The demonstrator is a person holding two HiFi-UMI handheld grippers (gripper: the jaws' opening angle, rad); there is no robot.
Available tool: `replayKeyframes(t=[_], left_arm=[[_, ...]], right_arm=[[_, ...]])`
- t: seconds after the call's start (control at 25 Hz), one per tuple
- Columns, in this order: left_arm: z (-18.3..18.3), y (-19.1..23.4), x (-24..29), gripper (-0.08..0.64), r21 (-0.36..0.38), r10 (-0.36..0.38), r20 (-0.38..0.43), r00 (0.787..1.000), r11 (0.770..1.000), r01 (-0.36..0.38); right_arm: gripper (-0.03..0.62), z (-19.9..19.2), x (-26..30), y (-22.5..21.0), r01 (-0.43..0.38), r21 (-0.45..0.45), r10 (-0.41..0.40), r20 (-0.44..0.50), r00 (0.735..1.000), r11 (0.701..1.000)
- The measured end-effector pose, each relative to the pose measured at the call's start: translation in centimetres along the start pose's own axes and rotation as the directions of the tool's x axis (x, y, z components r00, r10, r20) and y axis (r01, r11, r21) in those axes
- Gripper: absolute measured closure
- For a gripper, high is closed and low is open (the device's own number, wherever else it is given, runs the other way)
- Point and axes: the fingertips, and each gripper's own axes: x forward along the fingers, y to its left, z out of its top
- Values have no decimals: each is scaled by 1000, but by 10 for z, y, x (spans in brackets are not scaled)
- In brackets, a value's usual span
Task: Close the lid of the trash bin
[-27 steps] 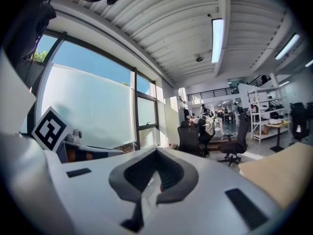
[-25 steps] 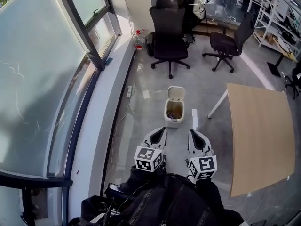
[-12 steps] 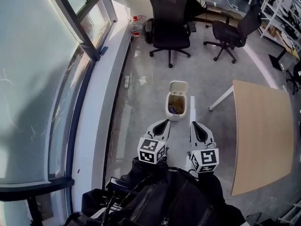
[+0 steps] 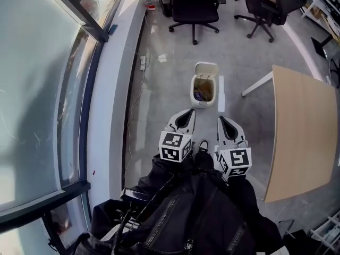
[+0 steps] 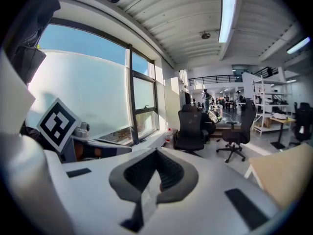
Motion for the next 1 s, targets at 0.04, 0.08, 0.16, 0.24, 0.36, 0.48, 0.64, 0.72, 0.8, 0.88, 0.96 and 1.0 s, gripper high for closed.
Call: replayKeyframes(t=[0.04, 0.08, 0.16, 0.24, 0.36, 0.48, 0.64, 0.72, 0.8, 0.88, 0.96, 1.0], left_arm=[[-6, 2, 1, 558, -2, 14, -16, 1000, 1000, -14], [-13, 4, 2, 558, -5, 30, -34, 999, 1000, -31], [-26, 9, 7, 558, -12, 62, -66, 996, 998, -63], [-40, 17, 14, 558, -24, 87, -97, 991, 996, -90], [-62, 27, 27, 558, -47, 119, -147, 982, 991, -127], [-85, 32, 35, 558, -69, 139, -193, 971, 986, -155], [-115, 47, 47, 558, -95, 161, -247, 956, 977, -189], [-133, 55, 55, 558, -105, 173, -274, 946, 972, -209], [-150, 62, 63, 558, -110, 179, -299, 937, 969, -220], [-168, 71, 68, 558, -110, 180, -327, 928, 968, -226], [-187, 79, 71, 558, -111, 180, -359, 916, 966, -233], [-197, 82, 72, 558, -112, 180, -374, 910, 965, -237]], right_arm=[[588, -8, 2, 0, -10, 12, 10, -20, 1000, 1000], [589, -17, 4, 0, -22, 25, 23, -43, 999, 999], [588, -36, 12, 0, -45, 41, 49, -90, 995, 998], [589, -55, 24, -1, -71, 45, 77, -138, 988, 996], [589, -84, 43, -7, -104, 48, 112, -210, 971, 993], [588, -111, 54, -11, -131, 64, 143, -270, 952, 989], [588, -143, 74, -13, -171, 73, 186, -332, 925, 983], [588, -161, 85, -15, -190, 74, 204, -361, 910, 979], [588, -179, 95, -17, -202, 75, 215, -387, 897, 976], [589, -196, 103, -16, -212, 77, 225, -413, 882, 974], [588, -215, 110, -14, -225, 79, 237, -443, 864, 971], [588, -224, 113, -14, -233, 81, 244, -459, 855, 969]])
